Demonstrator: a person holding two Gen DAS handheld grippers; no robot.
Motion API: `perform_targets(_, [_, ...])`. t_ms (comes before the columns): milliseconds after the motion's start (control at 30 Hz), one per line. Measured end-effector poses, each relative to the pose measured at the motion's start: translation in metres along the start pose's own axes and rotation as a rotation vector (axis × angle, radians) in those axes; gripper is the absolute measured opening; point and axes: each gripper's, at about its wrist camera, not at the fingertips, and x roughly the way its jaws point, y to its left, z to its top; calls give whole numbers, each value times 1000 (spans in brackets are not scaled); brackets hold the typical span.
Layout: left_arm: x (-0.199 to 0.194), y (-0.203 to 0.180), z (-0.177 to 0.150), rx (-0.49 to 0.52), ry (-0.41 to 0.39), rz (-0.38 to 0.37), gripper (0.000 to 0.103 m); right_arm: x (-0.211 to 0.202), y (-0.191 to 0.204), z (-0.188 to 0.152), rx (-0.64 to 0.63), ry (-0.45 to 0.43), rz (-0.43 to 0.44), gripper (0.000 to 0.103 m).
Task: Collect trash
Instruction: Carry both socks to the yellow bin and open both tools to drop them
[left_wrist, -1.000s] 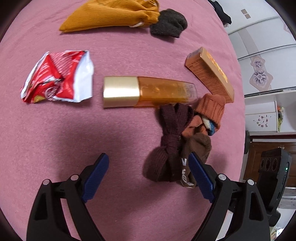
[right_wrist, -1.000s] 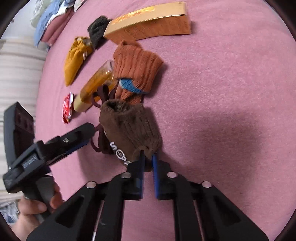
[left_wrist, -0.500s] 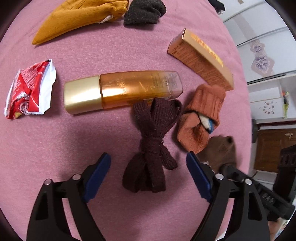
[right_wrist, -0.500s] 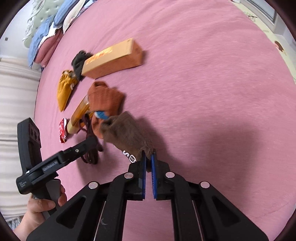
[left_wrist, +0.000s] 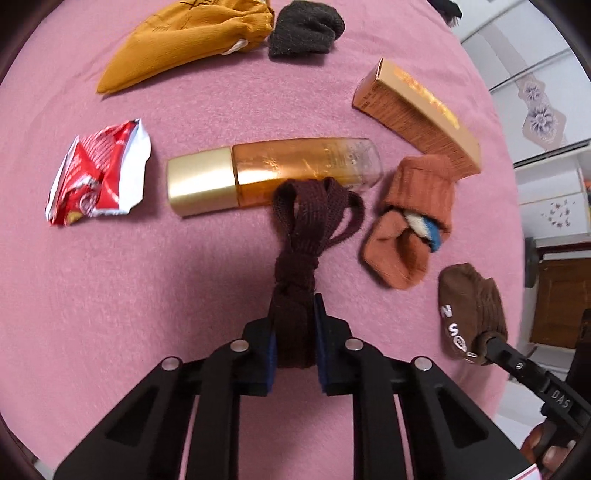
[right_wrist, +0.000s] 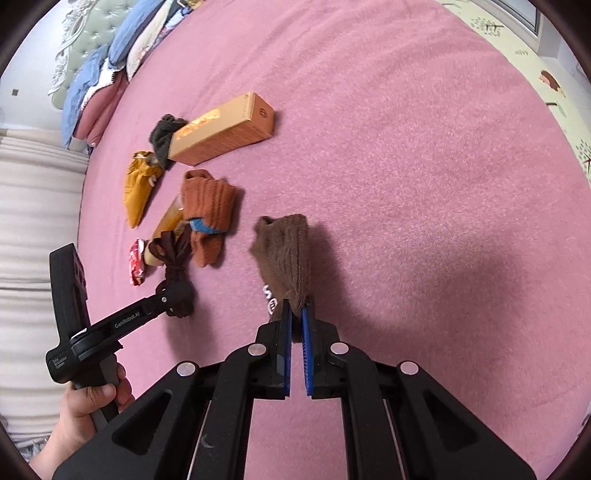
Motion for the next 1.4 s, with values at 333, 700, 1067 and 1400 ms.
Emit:
perform_targets(333, [-47,-15,-35,-113,7,-188,16,-54,5,-12,-37,-63,9,5])
perform_targets(700, [-90,-111,-88,1,12,-297,16,-136,-24,-36,-40,-148,-14,5])
perform_targets(1067, [-84,-238,-105,183,64,-338,16,-214,-96,-46,43,-246,-35,5])
perform_targets(1400, [-51,-338,-124,296,139,-350,16,-256,-174,-51,143,-283,-66,5])
